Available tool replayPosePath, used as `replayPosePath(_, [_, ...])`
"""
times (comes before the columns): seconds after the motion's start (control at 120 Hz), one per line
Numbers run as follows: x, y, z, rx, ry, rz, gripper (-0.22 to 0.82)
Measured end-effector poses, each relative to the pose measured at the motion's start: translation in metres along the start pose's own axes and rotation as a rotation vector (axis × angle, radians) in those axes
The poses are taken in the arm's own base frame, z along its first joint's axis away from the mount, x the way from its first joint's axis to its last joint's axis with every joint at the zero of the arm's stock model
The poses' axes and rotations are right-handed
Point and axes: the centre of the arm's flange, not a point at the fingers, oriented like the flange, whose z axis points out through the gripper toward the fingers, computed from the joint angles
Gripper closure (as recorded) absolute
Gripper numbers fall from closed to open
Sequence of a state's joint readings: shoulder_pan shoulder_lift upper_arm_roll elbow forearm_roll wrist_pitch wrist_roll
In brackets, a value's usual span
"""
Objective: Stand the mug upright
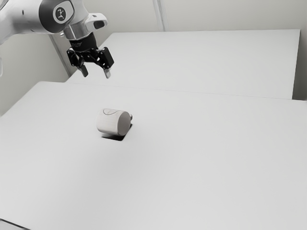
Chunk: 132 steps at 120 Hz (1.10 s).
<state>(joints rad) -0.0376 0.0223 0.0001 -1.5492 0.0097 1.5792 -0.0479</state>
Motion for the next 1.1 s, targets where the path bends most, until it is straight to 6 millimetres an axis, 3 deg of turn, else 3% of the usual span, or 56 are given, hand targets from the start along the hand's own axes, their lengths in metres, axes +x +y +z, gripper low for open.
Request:
replayPosePath(0.375, [0.010, -0.012, 0.004, -0.003, -0.005, -0.021, 0.00])
replayPosePath(0.65, [0.025, -0.094, 0.038, -0.039, -0.070, -0.137, 0.00])
replayPosePath(1.1, [0.061, -0.167, 0.123, -0.237, -0.108, -0.132, 0.00])
